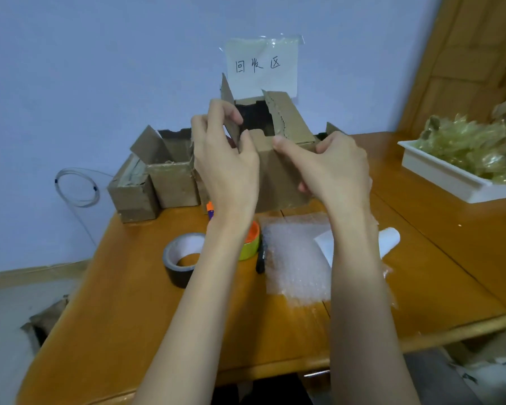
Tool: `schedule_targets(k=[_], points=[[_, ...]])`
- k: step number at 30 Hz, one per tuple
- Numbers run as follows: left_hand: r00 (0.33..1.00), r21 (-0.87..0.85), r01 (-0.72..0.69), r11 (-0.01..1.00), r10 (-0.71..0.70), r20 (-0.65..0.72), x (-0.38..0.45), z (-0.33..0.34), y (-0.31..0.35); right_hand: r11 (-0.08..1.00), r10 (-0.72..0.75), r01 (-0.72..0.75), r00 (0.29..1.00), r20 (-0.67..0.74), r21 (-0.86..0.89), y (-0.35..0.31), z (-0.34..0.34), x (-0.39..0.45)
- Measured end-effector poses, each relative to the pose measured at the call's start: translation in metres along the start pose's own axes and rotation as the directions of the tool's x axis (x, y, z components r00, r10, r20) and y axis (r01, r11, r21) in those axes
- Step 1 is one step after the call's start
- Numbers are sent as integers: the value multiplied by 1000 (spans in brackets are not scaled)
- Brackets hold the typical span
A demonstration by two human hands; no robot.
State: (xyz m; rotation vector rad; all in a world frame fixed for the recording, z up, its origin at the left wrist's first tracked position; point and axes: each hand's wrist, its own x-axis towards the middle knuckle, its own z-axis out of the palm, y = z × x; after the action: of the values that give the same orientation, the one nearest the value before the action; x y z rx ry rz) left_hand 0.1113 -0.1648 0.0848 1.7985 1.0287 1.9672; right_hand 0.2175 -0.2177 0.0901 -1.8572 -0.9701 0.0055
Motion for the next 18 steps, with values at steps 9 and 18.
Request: schedule_targets(k=[9, 18], points=[[985, 140, 80, 987, -57, -164, 2, -92, -35, 993, -97, 80, 969, 228, 83, -40, 65, -62], [941, 279, 150, 948, -50, -335, -14, -164, -77, 977, -214, 198, 887, 410, 81, -60, 122, -118]])
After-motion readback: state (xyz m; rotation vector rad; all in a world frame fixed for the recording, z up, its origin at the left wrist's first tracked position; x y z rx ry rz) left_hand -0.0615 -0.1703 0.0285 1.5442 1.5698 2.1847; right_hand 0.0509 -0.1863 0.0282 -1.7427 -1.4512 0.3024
